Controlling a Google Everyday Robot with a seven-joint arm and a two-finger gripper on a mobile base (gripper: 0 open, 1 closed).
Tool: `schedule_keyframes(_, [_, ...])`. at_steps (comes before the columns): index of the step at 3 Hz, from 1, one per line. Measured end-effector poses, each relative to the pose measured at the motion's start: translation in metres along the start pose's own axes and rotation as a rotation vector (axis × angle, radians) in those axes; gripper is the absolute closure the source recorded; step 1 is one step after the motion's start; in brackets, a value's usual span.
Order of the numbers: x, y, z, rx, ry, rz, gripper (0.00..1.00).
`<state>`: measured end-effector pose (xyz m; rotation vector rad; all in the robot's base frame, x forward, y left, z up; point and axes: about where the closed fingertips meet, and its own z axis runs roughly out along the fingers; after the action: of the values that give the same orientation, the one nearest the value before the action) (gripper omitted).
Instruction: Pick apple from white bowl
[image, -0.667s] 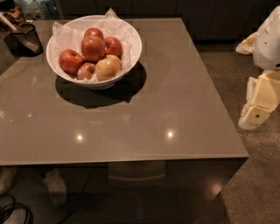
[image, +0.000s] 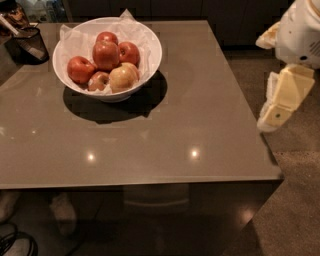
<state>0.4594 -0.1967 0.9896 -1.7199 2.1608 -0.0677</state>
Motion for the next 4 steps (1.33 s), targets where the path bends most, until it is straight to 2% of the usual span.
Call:
schedule_keyframes(1, [-0.026,-0.019,0.007,-0.02,-0.011,-0.021,0.0])
schedule_keyframes(2, [-0.044,-0.028,0.013,-0.042,-0.012,-0.081,0.0])
schedule_keyframes(3, [-0.046,-0.029,0.013,-0.042,-0.013,-0.086,0.0])
schedule_keyframes(4, [-0.056,-0.038,0.018,-0.006,-0.103,-0.021,0.0])
